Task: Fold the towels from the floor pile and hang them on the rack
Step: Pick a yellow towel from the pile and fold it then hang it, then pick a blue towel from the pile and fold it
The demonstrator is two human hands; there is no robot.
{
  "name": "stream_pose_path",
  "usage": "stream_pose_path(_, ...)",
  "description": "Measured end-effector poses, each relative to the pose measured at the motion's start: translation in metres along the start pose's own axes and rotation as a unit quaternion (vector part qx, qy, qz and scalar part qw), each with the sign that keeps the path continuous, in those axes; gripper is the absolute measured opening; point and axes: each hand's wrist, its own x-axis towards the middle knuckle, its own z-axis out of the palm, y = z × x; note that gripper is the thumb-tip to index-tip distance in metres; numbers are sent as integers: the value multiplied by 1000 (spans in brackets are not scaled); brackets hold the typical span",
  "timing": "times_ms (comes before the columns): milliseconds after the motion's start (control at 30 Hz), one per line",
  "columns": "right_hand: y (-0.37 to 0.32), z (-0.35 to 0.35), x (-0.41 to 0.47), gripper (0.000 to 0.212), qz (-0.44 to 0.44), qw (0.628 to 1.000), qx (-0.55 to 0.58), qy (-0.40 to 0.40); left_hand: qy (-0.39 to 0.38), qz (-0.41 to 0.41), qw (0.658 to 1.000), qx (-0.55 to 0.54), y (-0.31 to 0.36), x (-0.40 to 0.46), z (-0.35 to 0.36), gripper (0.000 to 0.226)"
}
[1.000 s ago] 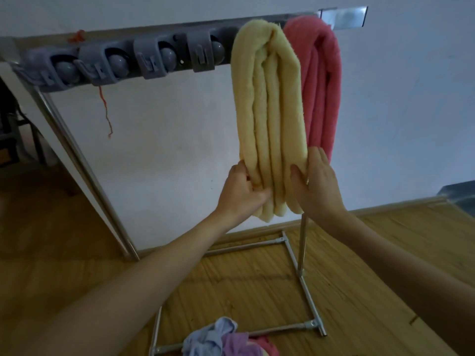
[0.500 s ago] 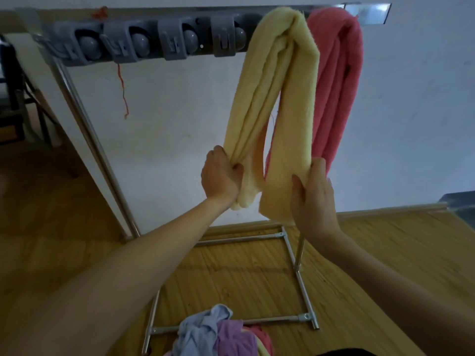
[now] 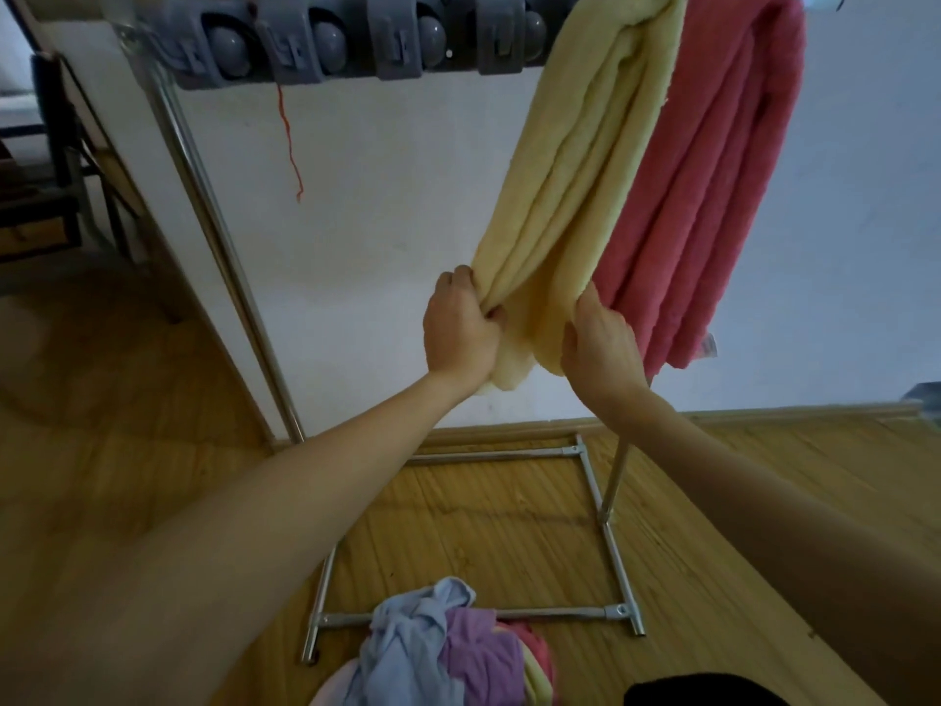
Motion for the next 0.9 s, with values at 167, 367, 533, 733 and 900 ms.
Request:
stream_pose_path(167, 22, 11, 1, 16, 12, 995, 97, -36, -125, 13, 990, -70, -7, -15, 23, 36)
stream_pose_path(367, 53, 49, -40, 32, 68, 984, 144, -83, -226, -45, 971, -57, -48, -50, 37, 54)
stream_pose_path(533, 81, 111, -142, 46, 156, 949, 84, -260, -302, -171, 938, 11, -125, -134, 47, 63)
stream_pose_path(733, 99, 186, -256, 51, 180, 858, 51, -478, -372, -287, 879, 85, -216, -233, 43, 50)
stream_pose_path(900, 104, 233, -322, 48, 170, 816, 38, -551, -424, -290, 849, 128, -268, -291, 49, 33)
